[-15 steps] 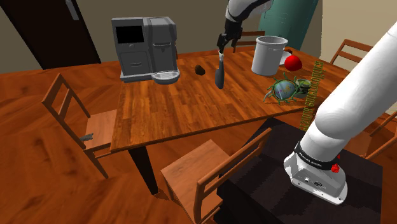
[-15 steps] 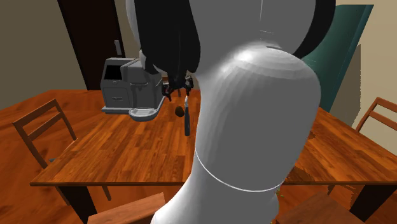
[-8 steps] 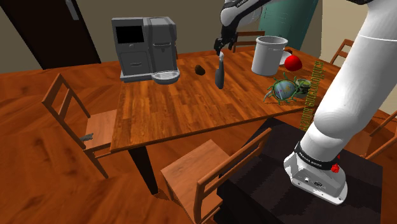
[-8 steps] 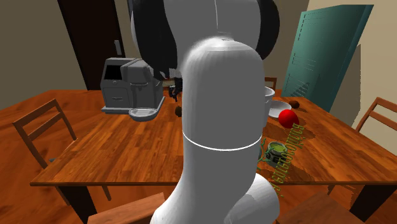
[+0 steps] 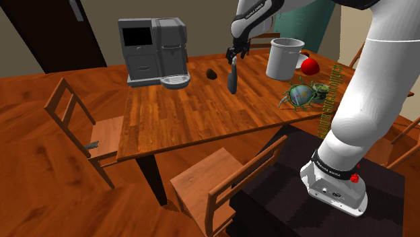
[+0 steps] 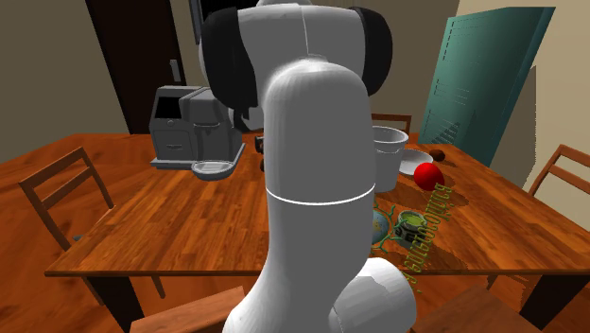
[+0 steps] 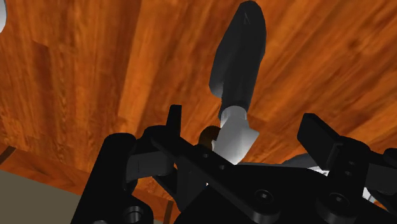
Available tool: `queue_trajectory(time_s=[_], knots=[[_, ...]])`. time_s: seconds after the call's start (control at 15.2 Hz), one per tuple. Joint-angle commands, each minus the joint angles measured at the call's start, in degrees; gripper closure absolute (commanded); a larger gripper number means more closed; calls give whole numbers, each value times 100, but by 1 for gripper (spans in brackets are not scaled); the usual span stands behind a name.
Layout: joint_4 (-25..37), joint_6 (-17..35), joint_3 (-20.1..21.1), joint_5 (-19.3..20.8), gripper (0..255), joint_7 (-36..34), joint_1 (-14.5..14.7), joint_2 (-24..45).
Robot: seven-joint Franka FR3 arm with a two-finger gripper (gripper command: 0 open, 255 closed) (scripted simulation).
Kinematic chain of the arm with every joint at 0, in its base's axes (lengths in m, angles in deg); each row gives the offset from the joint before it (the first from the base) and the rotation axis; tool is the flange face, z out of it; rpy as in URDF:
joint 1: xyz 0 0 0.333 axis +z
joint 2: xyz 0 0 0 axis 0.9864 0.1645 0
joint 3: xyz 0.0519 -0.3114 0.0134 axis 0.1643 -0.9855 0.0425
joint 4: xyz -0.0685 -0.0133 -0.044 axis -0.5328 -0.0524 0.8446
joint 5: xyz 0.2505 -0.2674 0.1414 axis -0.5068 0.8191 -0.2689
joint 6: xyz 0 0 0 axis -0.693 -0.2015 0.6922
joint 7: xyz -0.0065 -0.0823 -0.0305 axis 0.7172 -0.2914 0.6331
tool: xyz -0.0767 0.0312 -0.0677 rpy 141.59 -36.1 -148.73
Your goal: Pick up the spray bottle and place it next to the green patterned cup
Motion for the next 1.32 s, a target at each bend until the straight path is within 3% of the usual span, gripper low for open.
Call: queue_trajectory(time_s=[0.0, 0.46, 0.53, 1.25], knots=[[34, 35, 0, -22, 0, 19, -12, 65], [34, 34, 0, -21, 0, 19, -12, 65], [34, 34, 0, -21, 255, 19, -12, 65], [106, -105, 0, -18, 255, 29, -8, -4]])
